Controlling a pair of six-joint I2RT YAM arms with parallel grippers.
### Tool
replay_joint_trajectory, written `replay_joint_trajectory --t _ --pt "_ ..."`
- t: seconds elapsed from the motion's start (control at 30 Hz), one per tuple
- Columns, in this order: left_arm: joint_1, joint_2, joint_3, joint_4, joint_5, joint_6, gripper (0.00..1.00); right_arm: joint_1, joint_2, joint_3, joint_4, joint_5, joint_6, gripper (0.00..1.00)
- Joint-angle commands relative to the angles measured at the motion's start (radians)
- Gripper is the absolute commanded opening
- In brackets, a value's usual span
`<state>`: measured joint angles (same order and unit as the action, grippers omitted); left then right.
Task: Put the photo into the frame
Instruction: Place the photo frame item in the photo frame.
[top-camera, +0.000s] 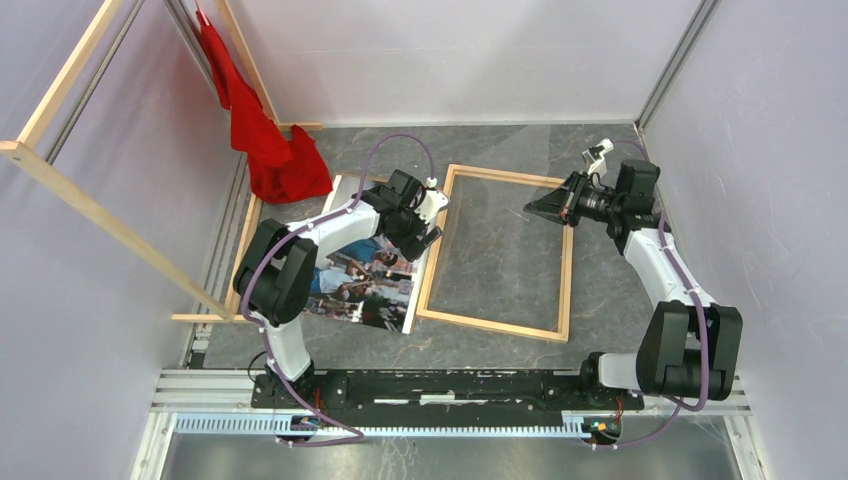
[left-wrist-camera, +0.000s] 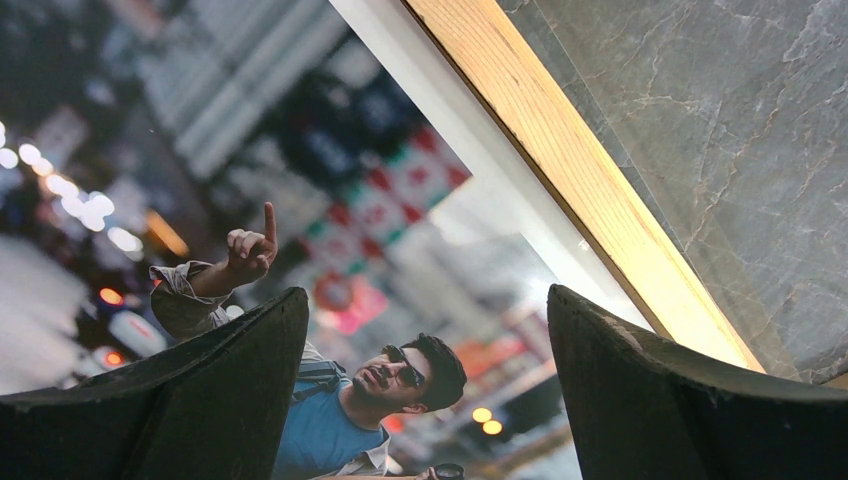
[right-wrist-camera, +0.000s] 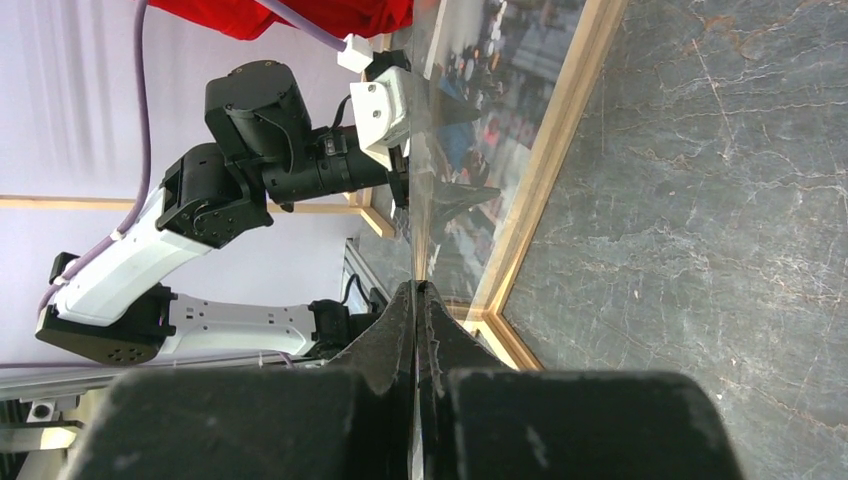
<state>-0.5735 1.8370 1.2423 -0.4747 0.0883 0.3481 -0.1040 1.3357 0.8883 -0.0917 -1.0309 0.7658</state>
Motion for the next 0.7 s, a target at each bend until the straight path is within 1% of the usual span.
replay_joint_trajectory --t 0.0,0.5,0.67 --pt "-0.003 -0.047 0.003 0.021 0.017 -0.044 0.95 0.017 -0.048 0.036 0.022 -0.027 -0.004 0.0" --pt "-0.003 -0.042 0.008 0.021 0.004 -0.041 0.95 0.032 -0.103 0.033 -0.025 -0.03 -0.025 0.0" --pt "-0.003 -0.038 0.014 0.018 0.007 -0.042 0.95 0.037 -0.112 0.01 -0.014 -0.025 -0.024 0.0"
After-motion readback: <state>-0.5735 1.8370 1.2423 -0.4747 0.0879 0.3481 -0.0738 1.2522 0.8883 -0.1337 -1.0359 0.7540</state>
